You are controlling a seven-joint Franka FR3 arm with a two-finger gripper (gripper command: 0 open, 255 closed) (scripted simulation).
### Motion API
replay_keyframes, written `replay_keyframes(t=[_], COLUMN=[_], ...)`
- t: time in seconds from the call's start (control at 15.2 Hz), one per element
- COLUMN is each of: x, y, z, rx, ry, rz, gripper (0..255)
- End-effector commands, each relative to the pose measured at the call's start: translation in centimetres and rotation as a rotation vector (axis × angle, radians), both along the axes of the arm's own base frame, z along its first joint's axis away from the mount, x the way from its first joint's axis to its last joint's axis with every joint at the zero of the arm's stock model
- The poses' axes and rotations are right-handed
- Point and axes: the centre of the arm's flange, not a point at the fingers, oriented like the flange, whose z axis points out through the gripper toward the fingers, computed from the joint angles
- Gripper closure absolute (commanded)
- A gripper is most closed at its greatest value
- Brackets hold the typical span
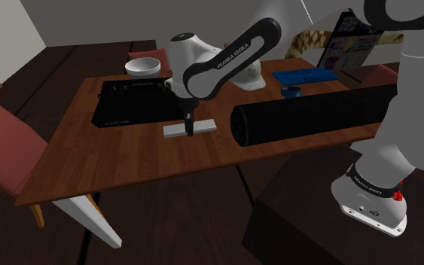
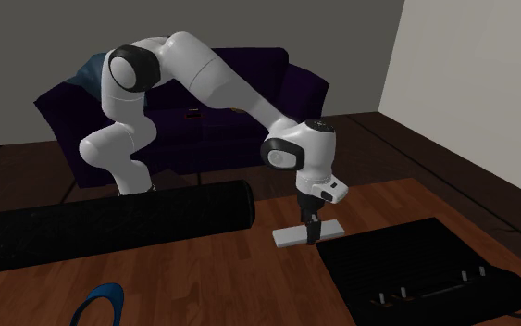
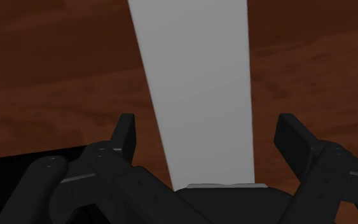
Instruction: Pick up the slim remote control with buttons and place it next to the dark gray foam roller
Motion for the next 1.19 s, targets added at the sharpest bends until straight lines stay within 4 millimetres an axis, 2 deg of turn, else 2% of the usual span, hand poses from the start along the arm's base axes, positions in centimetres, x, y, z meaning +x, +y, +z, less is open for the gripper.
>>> replay_keyframes(t=[0.0, 0.33, 0.4, 0.99, 1.12], x=[0.1, 0.1, 0.0, 0.1, 0.1], y=[-0.1, -0.1, 0.0, -0.1, -0.1], z=[-0.4, -0.4, -0.4, -0.4, 0.6], rx=[-0.002, -0.002, -0.002, -0.002, -0.002], ry=[0.003, 0.003, 0.003, 0.003, 0.003], rz=[-0.001, -0.001, -0.001, -0.001, -0.001], gripper=[0, 0, 255, 255, 255])
